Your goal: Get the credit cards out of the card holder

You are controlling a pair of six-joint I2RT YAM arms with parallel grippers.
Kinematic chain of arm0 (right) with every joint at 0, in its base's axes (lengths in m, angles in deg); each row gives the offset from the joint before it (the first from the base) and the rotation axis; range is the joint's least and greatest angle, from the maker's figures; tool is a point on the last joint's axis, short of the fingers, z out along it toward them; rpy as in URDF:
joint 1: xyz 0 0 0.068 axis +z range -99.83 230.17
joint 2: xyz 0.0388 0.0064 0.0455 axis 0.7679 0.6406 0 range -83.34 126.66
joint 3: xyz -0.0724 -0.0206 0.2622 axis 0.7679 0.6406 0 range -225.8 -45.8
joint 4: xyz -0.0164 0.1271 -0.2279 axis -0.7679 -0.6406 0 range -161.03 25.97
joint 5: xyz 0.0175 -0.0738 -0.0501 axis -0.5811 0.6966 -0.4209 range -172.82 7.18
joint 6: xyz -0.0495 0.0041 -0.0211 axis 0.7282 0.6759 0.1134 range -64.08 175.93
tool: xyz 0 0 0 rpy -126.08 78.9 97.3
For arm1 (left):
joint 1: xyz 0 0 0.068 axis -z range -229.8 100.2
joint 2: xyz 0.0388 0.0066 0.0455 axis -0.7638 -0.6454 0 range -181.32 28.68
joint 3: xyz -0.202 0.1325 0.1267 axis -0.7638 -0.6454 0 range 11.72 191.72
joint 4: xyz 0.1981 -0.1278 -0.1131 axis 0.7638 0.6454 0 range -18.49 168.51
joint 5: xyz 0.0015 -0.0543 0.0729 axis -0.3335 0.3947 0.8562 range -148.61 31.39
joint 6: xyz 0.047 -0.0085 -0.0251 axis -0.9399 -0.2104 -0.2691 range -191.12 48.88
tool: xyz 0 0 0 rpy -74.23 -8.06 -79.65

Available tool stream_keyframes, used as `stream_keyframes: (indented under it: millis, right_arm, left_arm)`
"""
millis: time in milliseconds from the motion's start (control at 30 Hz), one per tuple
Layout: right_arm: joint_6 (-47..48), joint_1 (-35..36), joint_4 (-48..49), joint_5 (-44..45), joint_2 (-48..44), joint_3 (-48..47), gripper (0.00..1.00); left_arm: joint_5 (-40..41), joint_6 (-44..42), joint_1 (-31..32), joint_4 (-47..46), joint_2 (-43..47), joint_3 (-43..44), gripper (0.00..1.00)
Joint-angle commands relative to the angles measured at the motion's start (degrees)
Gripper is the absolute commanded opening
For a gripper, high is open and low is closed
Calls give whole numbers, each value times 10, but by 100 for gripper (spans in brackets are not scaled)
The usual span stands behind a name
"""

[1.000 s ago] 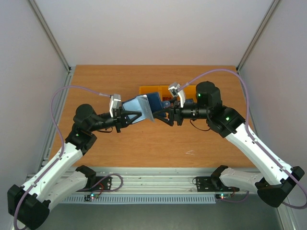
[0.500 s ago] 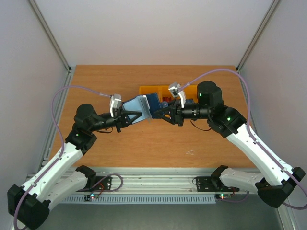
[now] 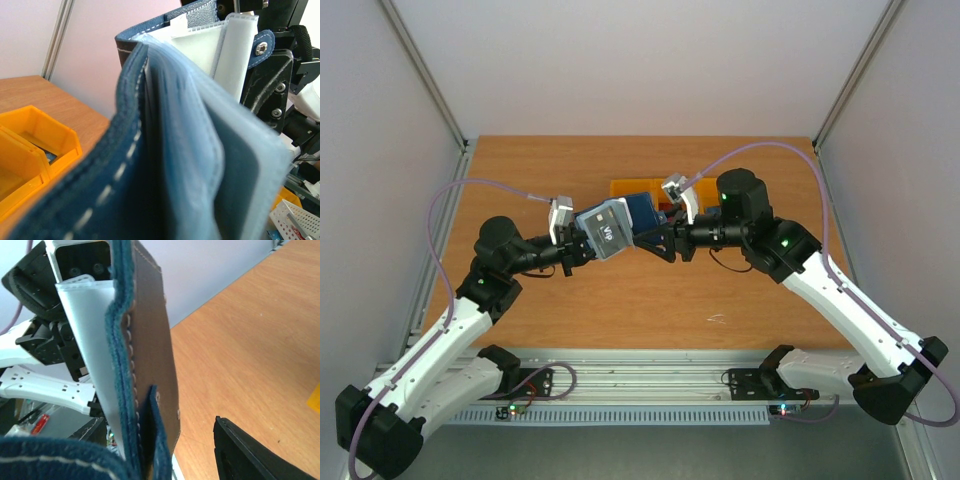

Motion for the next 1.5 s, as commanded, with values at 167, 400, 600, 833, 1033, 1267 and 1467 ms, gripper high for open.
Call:
stream_keyframes:
  millis: [167,400,600,833,1033,1267,1467]
  right_arm:
    - [-2,17,4,51,15,-22,76]
    - [33,68,7,85,29,-34,95]
    - [25,84,10,208,31,-29,84]
    - [12,83,-5,291,8,-19,3]
    - [4,61,-34,303,-25,-11,1]
    - [20,58,-71,286,-24,-38,1]
    - [35,58,-61,224,-10,-48,1]
  left_arm:
    - [5,-10,-3,-19,4,22,0]
    - [13,-12,-3,-12,2,22,0]
    - [14,-11,-4,-11,2,22,0]
    - [-8,-9,-4,-34,4,17,0]
    - [-58,10,-5,-103,7,1,52]
    - [-95,27,-4,-133,-5,8,83]
    - [-32,6,-4,-71,-7,13,89]
